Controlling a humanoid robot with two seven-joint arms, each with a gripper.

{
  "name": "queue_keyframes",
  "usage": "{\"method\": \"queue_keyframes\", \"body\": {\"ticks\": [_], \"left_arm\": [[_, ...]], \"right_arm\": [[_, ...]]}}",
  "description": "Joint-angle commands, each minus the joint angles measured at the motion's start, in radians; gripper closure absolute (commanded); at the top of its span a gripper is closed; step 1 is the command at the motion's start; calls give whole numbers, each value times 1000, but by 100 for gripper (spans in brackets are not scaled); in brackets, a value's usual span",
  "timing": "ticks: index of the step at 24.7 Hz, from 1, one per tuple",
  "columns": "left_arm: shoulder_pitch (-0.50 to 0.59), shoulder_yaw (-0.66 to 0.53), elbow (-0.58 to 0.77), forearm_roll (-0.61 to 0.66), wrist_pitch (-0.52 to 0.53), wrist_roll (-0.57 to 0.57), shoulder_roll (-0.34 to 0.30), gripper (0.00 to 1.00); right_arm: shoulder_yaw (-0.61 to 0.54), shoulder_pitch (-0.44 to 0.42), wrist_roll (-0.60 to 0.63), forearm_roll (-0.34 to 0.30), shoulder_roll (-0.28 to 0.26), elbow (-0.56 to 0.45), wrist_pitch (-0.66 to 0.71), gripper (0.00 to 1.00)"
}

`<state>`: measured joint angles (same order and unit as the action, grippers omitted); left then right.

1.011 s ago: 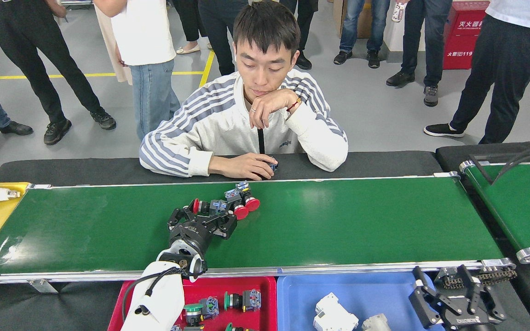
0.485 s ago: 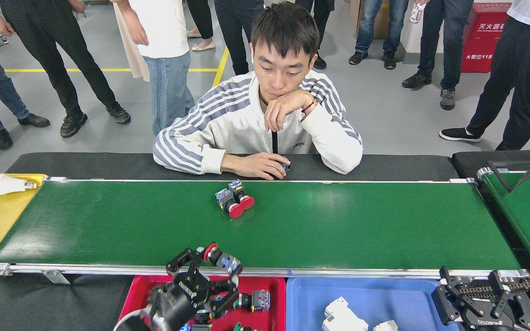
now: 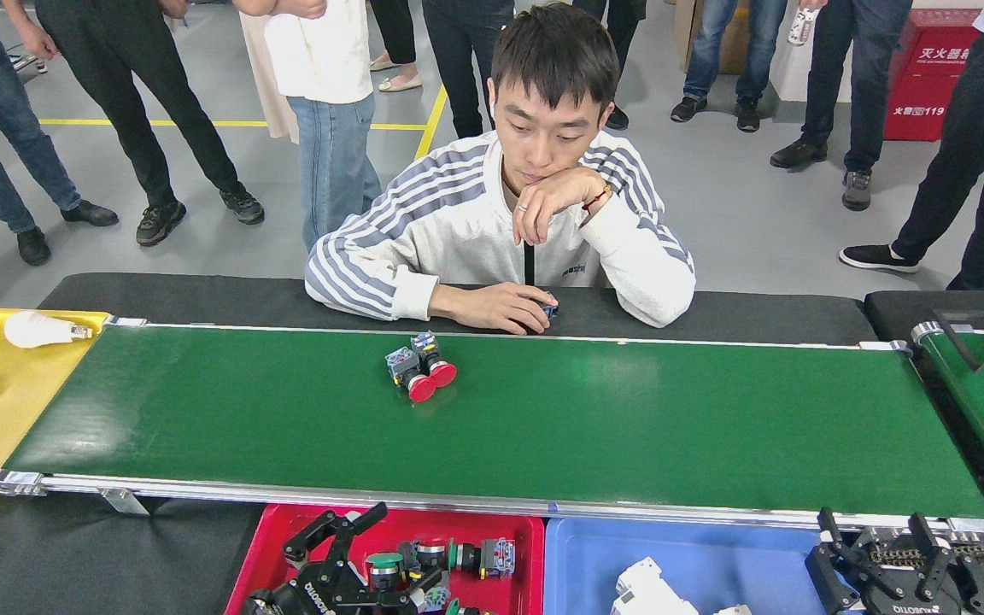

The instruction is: Pick switch part from conveyor to tray

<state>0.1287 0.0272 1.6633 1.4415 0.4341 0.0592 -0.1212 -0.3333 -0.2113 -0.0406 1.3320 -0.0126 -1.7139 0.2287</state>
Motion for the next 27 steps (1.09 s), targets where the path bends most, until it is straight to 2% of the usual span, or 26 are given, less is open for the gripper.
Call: {"method": "queue_keyframes", "body": {"ticks": [1, 4, 11, 13, 17, 21, 24, 27], "left_arm": [[8, -66, 9, -7, -242, -4, 0, 0], [25, -127, 4, -7, -259, -4, 0, 0], [8, -124, 6, 0, -271, 8, 20, 0], [-52, -127, 1, 10, -285, 28, 55, 0], [-178, -121, -59, 11, -386, 174, 87, 0], [-290, -96, -200, 54, -508, 183, 87, 0], [-334, -104, -277, 65, -517, 185, 86, 0], [-342, -108, -286, 65, -517, 186, 83, 0]], "right_arm": [[2, 20, -1, -2, -17, 0, 6, 1], [26, 32, 1, -2, -49, 13, 20, 1], [54, 53, 1, -4, -43, 13, 21, 1], [79, 59, 1, -4, -44, 13, 21, 1], [143, 61, 1, -4, -43, 13, 20, 1], [168, 61, 1, -4, -41, 13, 20, 1], [168, 63, 1, -4, -44, 13, 20, 1], [168, 63, 1, -4, -49, 13, 20, 1]]}}
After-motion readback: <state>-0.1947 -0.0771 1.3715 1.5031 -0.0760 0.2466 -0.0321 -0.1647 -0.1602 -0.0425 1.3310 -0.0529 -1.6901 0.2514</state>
